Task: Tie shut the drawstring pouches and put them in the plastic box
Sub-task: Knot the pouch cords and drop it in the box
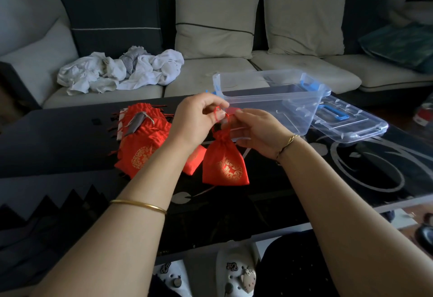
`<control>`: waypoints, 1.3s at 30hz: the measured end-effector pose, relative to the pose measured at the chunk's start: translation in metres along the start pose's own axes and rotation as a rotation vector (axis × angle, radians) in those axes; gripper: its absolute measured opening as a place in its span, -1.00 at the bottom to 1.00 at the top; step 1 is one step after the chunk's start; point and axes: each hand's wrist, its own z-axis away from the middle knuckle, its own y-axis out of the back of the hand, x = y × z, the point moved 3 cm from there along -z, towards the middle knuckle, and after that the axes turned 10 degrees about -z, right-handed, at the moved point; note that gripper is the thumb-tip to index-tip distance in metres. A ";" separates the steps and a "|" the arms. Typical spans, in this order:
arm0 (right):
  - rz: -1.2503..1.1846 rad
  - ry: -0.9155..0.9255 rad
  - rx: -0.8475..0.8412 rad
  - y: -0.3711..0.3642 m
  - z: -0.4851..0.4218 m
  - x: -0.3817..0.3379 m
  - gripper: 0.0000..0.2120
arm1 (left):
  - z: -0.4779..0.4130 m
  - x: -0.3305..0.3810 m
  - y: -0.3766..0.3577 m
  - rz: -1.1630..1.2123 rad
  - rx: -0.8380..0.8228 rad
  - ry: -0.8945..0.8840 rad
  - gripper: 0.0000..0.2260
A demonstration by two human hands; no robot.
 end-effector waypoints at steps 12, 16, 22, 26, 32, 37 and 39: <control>-0.420 -0.043 0.187 0.011 0.002 -0.002 -0.58 | 0.007 -0.017 0.003 0.228 -0.107 0.544 -0.58; -0.861 -0.121 0.097 0.012 0.000 0.005 -0.57 | 0.010 -0.023 0.001 0.293 -0.073 0.704 -0.52; -0.871 -0.252 0.303 0.022 -0.004 0.022 -0.60 | 0.008 -0.023 0.004 0.584 0.151 0.820 -0.59; -0.761 -0.241 0.362 0.026 -0.007 0.026 -0.61 | 0.004 -0.015 -0.004 0.817 0.096 0.690 -0.61; -0.570 -0.017 0.256 0.025 -0.005 0.006 -0.65 | 0.003 -0.011 -0.011 0.423 -0.223 0.455 -0.82; -0.220 0.173 0.160 0.004 0.001 -0.011 -0.66 | 0.004 -0.007 -0.021 0.199 -0.378 0.348 -0.91; -0.124 0.202 0.161 -0.001 0.000 -0.011 -0.66 | 0.004 -0.006 -0.023 0.178 -0.378 0.340 -0.89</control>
